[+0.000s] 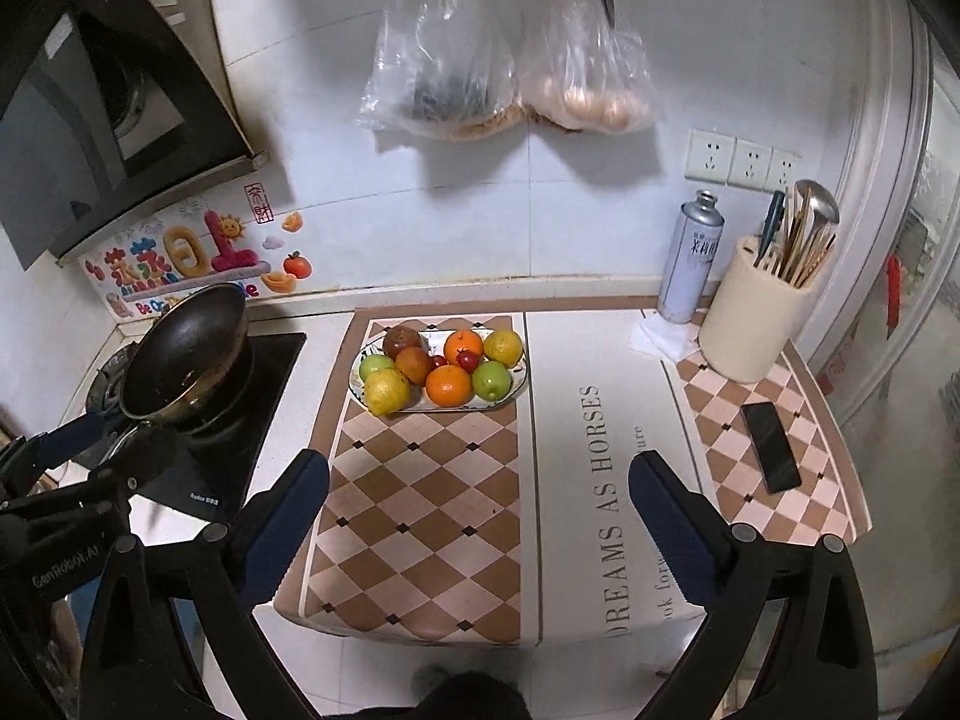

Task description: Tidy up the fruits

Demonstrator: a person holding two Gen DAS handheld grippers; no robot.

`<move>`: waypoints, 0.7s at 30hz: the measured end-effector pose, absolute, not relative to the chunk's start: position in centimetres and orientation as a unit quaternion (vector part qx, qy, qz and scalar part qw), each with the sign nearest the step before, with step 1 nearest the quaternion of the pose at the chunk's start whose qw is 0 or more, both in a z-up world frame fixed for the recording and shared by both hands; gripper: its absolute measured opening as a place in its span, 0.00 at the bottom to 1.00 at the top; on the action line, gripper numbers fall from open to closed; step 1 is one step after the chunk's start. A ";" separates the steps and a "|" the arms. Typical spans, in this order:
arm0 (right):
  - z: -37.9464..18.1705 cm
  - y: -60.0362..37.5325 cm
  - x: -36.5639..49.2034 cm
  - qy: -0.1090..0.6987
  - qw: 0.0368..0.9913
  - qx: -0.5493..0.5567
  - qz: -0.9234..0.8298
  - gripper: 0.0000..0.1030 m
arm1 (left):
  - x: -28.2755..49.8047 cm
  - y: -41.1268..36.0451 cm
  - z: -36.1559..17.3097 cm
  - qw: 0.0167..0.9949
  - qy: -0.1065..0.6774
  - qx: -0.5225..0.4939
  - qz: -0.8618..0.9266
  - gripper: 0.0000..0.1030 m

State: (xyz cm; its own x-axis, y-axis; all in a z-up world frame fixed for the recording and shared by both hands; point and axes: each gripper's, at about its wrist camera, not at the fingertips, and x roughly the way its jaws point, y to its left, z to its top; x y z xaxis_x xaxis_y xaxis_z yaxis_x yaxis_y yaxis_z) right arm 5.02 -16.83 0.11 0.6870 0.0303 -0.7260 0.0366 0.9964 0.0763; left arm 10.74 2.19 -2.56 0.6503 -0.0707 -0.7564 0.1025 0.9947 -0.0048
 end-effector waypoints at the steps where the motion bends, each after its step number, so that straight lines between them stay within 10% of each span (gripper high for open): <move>1: 0.3 -17.0 4.9 0.395 0.918 0.045 0.002 0.99 | 10.6 2.1 -2.5 0.908 0.416 0.019 -0.046 0.80; 21: -1.4 -19.9 14.0 0.408 0.912 0.038 -0.002 0.99 | 16.5 -0.6 -3.3 0.910 0.415 0.007 -0.013 0.80</move>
State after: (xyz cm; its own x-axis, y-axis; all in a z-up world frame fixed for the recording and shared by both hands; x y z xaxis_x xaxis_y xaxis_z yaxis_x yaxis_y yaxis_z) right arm 14.00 -19.90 -1.41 0.6671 0.0272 -0.7445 0.0356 0.9970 0.0683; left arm 16.53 -0.63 -3.25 0.6554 -0.0185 -0.7550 0.0293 0.9996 0.0010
